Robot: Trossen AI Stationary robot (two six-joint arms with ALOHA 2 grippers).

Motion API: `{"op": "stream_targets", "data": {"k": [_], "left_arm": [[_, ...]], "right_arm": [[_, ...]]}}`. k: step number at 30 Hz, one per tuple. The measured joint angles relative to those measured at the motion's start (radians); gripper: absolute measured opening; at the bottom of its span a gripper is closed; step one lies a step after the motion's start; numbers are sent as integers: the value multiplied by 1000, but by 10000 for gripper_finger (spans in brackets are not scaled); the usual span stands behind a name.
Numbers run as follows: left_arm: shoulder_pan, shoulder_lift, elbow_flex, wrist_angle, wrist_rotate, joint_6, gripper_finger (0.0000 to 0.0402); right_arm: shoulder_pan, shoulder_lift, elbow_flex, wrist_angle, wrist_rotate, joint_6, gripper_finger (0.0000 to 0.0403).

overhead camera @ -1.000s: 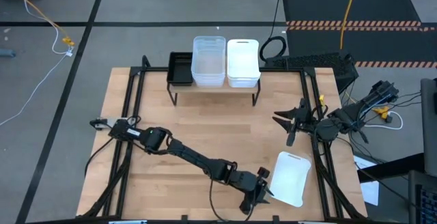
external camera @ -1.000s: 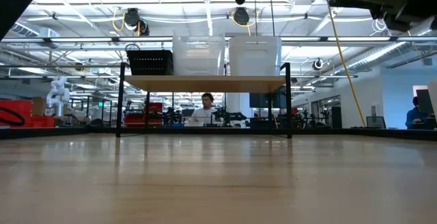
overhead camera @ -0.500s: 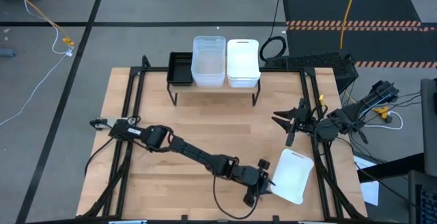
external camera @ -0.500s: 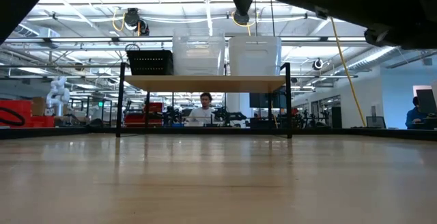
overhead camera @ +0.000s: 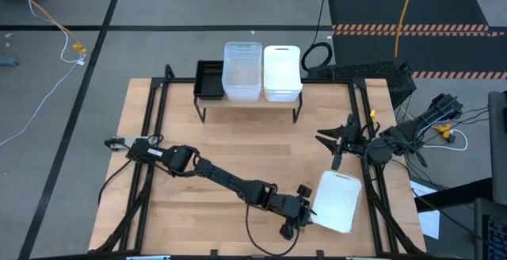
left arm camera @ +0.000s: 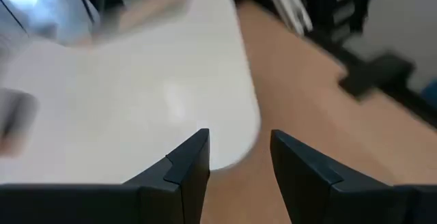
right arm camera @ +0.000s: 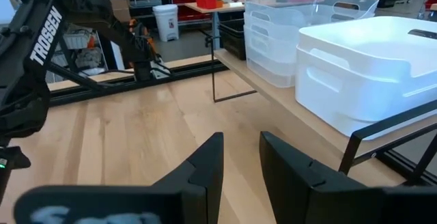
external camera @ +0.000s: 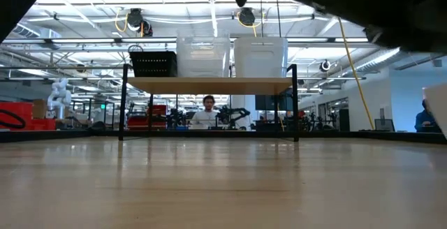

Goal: Stack baskets on shelf by color
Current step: Stack the white bin on top of the other white bins on the shelf

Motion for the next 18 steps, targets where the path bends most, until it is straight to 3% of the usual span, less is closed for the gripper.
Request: {"op": "stream_targets", "data": {"k": [9,18], "left_arm": [[9,13,-9,-140,-17,2,150],[25,8,-9,-107,-24,-67,44]], "right_arm": [[0,0,0,-6,-1,1,88],[0,0,0,-17,-2,1,88]]}}
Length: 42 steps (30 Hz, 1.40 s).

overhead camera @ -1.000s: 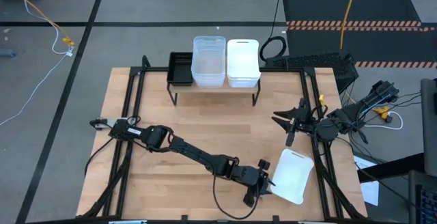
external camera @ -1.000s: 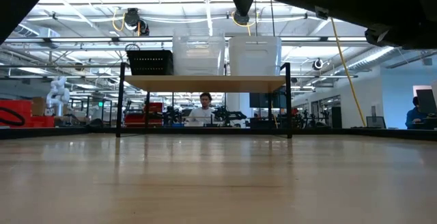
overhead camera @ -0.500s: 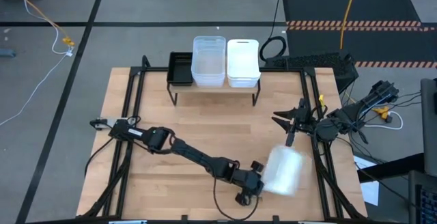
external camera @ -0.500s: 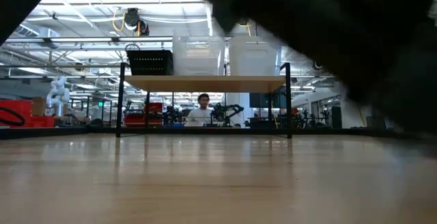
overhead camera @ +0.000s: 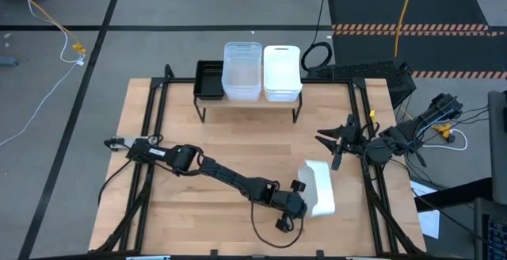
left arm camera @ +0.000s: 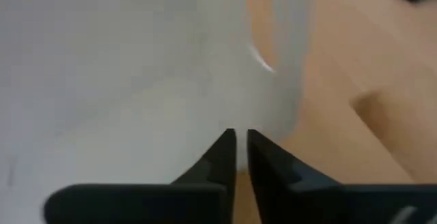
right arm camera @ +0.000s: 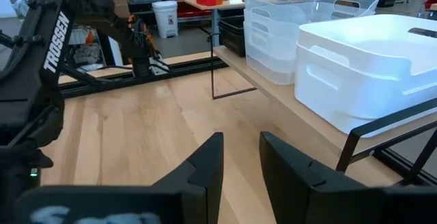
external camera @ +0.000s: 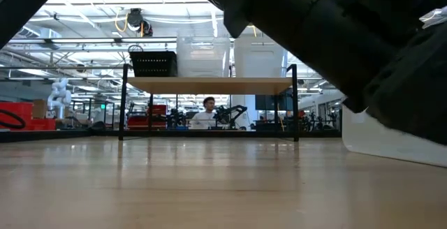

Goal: Stack baskets on shelf by color
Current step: Stack the white bin on top of the other white bins on the shelf

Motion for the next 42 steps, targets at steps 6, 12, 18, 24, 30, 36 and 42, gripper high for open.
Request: {"op": "stream_targets", "data": {"k": [6,12,18,24,30,36,42], "left_arm": [[7,-3,0,41,1,-73,8],[-6,-3,0,28,1,-74,100],[-45,-4,0,66,21,-76,245],[-61,-7,1,114,23,-126,339],[-62,-6,2,179,-7,-417,340],[-98,23,2,205,-58,-435,276],[-106,27,2,220,-92,-427,198]], "right_arm": [[0,0,0,-5,-22,0,88],[0,-1,0,-5,-26,0,88],[0,0,0,-5,-26,-3,88],[0,0,0,3,-24,5,88],[0,0,0,3,-24,7,88],[0,0,0,4,-17,7,88],[0,0,0,21,-16,9,88]]}}
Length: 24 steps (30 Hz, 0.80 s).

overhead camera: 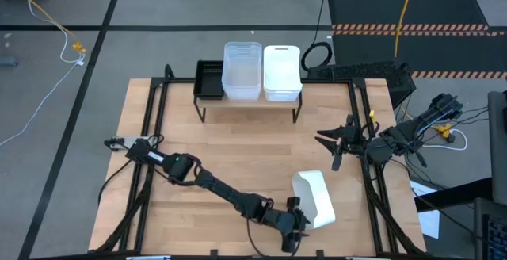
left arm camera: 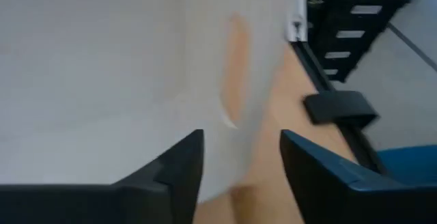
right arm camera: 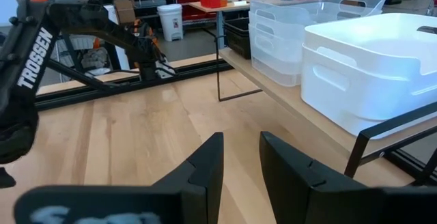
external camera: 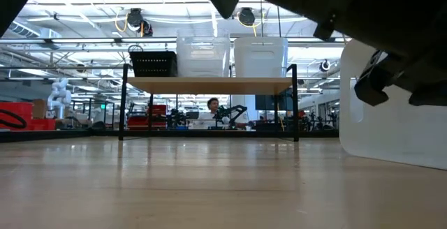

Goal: Stack baskets on shelf by color
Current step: Stack the white bin on top of the other white bins on the shelf

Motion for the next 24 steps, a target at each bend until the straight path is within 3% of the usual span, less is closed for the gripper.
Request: {"op": "stream_targets", "data": {"k": [7,14,24], "left_arm": [[14,0,0,35,-12,37,102],[42,-50,-1,-132,-13,139,11],[85,-199,-1,-324,-49,170,6]], "right_arm": [[0,0,0,3,1,3,88],[0,0,0,-7,0,0,88],[0,-1,0,-11,-1,-3,88]]}}
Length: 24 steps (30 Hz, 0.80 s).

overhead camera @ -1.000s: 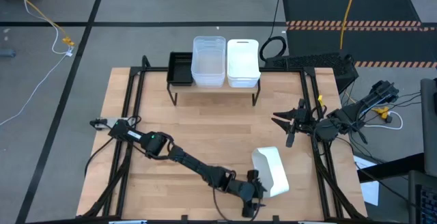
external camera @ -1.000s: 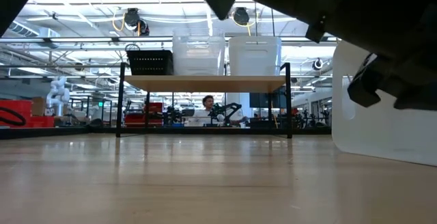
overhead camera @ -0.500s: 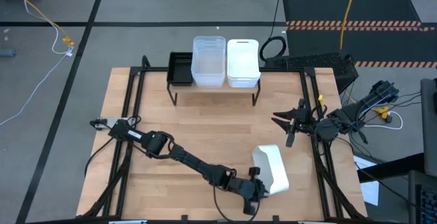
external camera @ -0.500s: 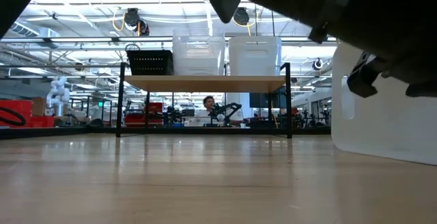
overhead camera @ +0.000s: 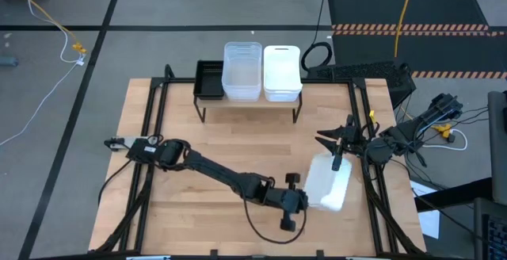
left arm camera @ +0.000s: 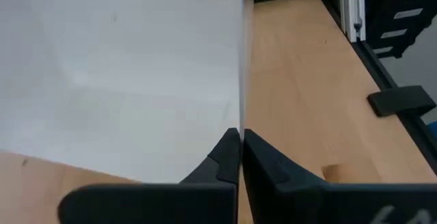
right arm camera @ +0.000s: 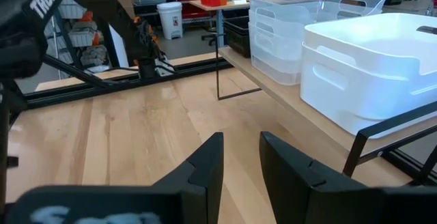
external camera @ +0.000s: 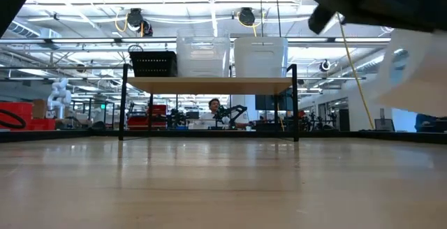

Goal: Stack baskets on shelf by color
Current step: Stack the white bin on top of the other white bins on the shelf

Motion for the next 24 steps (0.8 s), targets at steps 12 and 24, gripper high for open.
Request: {"op": "stream_targets", "data": {"k": [12,24], "left_arm": [[48,13,-1,-65,20,-134,14],[42,12,-1,70,22,-77,163]], "right_arm": [[0,0,0,8,0,2,88],[0,5,0,45,-8,2,88]]}}
